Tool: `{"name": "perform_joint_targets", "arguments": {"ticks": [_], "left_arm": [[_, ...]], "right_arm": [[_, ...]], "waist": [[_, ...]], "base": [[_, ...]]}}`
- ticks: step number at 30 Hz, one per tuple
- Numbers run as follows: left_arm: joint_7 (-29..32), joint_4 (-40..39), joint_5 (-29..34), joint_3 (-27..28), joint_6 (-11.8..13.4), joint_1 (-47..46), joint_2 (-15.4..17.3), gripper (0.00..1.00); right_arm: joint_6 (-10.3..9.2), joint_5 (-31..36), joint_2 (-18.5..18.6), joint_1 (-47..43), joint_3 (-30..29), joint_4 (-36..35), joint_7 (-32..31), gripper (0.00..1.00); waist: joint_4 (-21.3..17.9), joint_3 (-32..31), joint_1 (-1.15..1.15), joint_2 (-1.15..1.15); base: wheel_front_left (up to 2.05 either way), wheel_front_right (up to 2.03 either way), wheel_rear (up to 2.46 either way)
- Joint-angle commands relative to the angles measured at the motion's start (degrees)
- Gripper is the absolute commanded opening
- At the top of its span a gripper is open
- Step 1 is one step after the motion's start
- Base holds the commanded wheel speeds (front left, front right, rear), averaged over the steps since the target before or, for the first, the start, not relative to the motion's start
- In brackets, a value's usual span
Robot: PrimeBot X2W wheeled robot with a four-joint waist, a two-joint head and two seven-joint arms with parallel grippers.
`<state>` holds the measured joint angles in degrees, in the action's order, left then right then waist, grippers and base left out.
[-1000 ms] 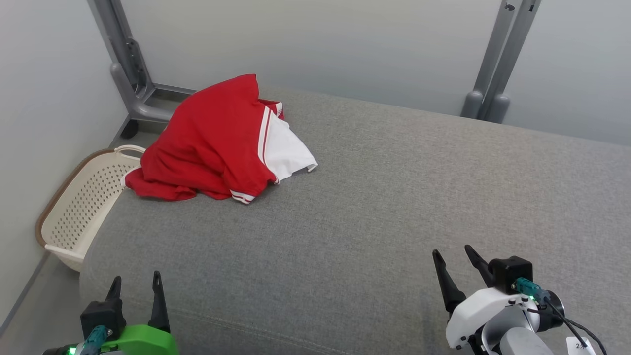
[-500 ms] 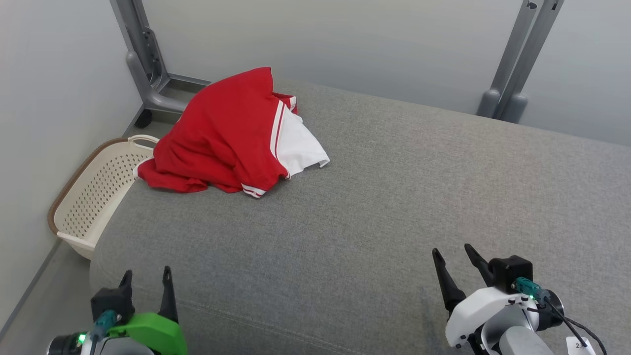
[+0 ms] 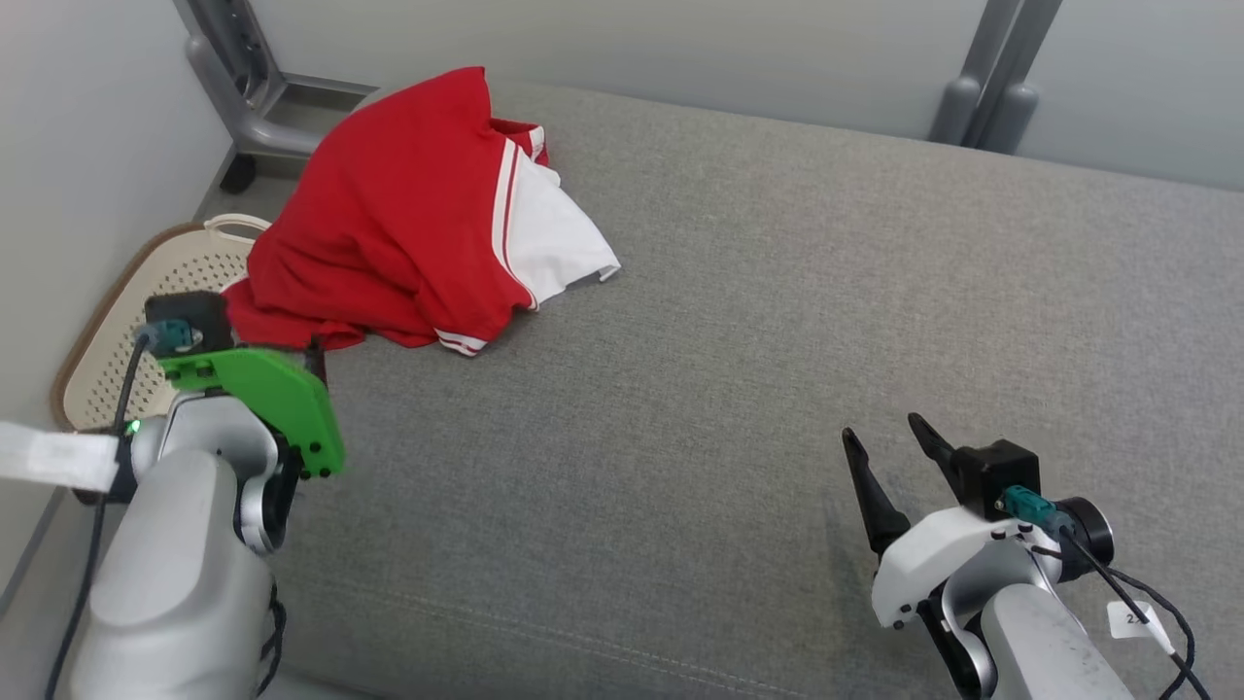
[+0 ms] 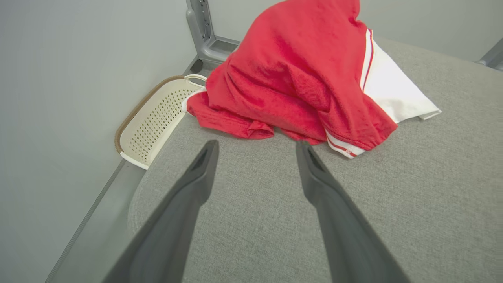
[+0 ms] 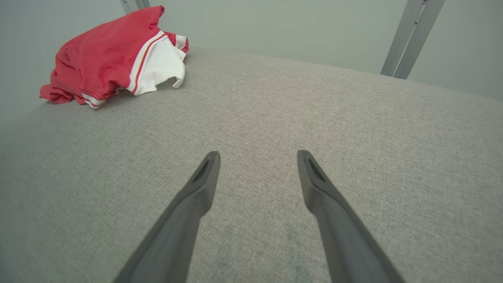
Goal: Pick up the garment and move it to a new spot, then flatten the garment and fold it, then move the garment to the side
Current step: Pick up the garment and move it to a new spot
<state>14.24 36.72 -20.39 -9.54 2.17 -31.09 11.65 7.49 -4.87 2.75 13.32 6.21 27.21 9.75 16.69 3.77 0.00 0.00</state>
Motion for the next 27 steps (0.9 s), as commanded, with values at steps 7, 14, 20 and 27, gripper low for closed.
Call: {"name": "perform_joint_targets", "arguments": {"ticks": [7,14,20,27], "left_arm": [[7.63,6.79,-3.47,1.16,-1.54,-11.10,-0.14,1.00],[10.75,11.59,-4.41,1.96,-1.64,-17.77,2.06,1.00],[10.59,13.88,-4.47,2.74,-1.18,-20.61,4.68,1.00],[11.05,16.77,-4.67,3.30,0.61,-21.67,6.26,1.00]], "right_arm": [[-0.01,4.62,0.25,1.37,0.88,-5.98,-3.79,1.00],[0.00,5.35,0.22,0.49,2.74,-11.26,-7.10,1.00],[0.00,5.93,0.21,-0.44,4.22,-14.81,-7.80,1.00],[0.00,7.10,0.20,-1.35,3.15,-16.84,-8.48,1.00]], "waist": [[-6.23,8.28,0.00,0.00],[-9.96,13.20,0.00,0.00],[-12.48,16.22,0.00,0.00],[-13.07,17.88,0.00,0.00]], "base": [[0.00,0.00,0.00],[0.00,0.00,0.00],[0.00,0.00,0.00],[0.00,0.00,0.00]]}}
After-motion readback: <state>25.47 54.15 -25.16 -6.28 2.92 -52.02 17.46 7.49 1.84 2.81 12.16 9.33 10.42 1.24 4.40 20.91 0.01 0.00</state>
